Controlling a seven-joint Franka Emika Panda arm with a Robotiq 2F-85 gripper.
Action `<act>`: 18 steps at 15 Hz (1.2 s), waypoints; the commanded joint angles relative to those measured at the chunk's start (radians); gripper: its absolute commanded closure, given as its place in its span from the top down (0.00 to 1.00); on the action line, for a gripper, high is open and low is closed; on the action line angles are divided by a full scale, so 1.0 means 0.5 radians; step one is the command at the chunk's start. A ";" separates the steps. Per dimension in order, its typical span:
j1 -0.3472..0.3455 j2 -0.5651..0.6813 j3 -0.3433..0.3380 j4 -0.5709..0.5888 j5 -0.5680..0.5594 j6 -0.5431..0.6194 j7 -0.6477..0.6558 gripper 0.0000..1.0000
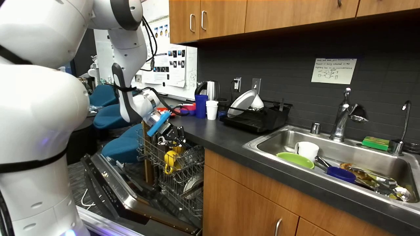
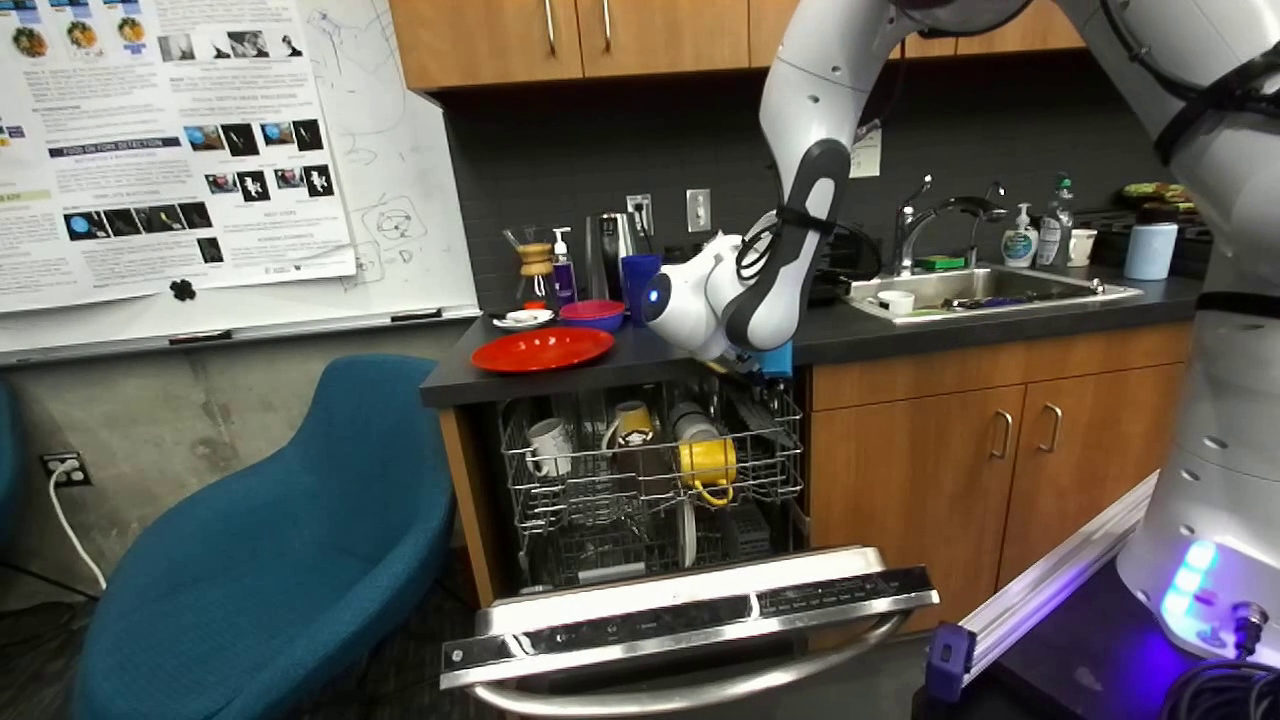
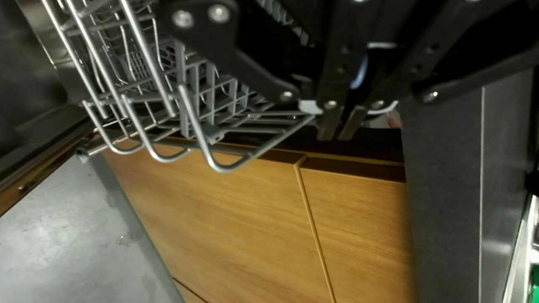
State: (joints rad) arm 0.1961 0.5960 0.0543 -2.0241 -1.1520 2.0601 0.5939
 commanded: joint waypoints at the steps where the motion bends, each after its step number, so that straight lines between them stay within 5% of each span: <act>1: -0.001 0.092 -0.008 0.089 -0.068 0.002 -0.012 0.02; 18: 0.006 0.274 -0.016 0.262 -0.192 -0.153 -0.029 0.02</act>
State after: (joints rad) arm 0.2041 0.7142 0.0531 -1.9295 -1.2233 1.9908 0.5950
